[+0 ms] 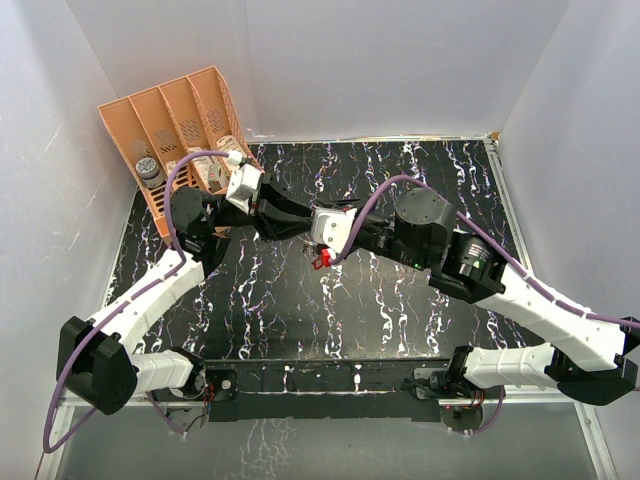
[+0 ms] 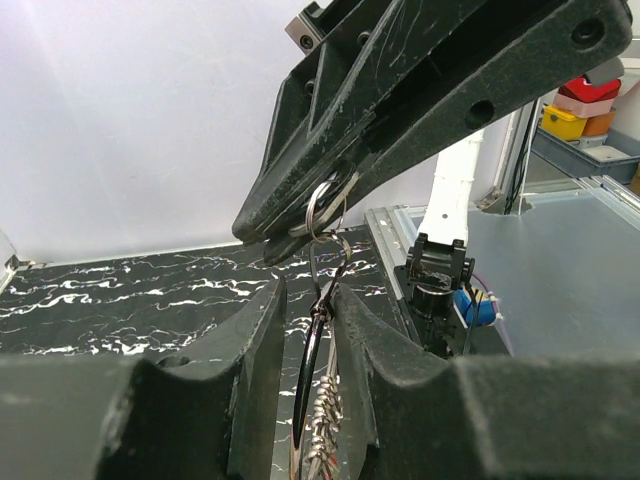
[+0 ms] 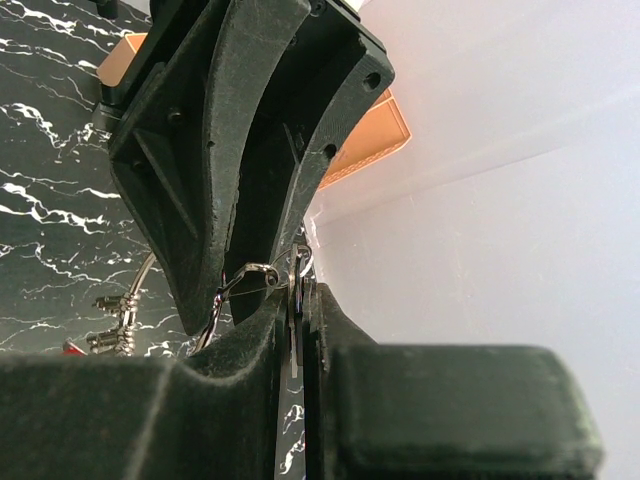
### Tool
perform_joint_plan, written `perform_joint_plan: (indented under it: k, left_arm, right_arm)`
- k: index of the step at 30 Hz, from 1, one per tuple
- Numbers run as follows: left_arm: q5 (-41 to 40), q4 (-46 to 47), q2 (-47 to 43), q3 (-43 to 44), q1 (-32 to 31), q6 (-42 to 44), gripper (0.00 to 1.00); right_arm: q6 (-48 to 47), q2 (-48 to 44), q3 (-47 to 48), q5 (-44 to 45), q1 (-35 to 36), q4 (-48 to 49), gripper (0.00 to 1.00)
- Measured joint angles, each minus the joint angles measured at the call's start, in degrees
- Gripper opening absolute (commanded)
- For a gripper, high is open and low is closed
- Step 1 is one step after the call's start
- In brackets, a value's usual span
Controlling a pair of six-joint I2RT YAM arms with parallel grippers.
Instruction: Remove the keys from the keyring
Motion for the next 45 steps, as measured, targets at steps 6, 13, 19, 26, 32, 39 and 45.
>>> perform_joint_plan:
  k: [6, 13, 19, 26, 32, 39, 45]
  left_arm:
    - [-0.07, -0.42, 0.07, -0.04, 0.0, 0.5, 0.24]
    - [-0.17, -0.09, 0.07, -0.07, 0.0, 0.44, 0.25]
    - [-0.46, 1.77, 0.07, -0.11, 0.0, -0.61, 0.26]
    - [-0.44, 3.04, 0.09, -0.15, -0.04, -1.6, 0.22]
    - [-0.44, 3.02, 0.11, -0.17, -0.07, -1.55, 0.23]
    - [-0.5, 2.73, 0.17, -1.07, -0.11, -1.44, 0.24]
    - [-0.72, 3.02, 0.17, -1.25, -0.13, -1.09, 0.23]
  right_arm:
    - [-0.02, 0.0, 0.0, 0.42, 0.0, 0.28, 0.07]
    - [-0.02, 0.0, 0.0, 0.59, 0.0, 0.31, 0.07]
    - [-0.02, -0.02, -0.68, 0.59, 0.0, 0.52, 0.07]
    - [-0.07, -0.02, -0.81, 0.81, 0.0, 0.72, 0.07]
    - [-0.07, -0.02, -0.81, 0.81, 0.0, 0.74, 0.08]
    - [-0.04, -0.02, -0.81, 0.81, 0.0, 0.79, 0.08]
    - [-0.04, -0.02, -0.81, 0.81, 0.0, 0.92, 0.08]
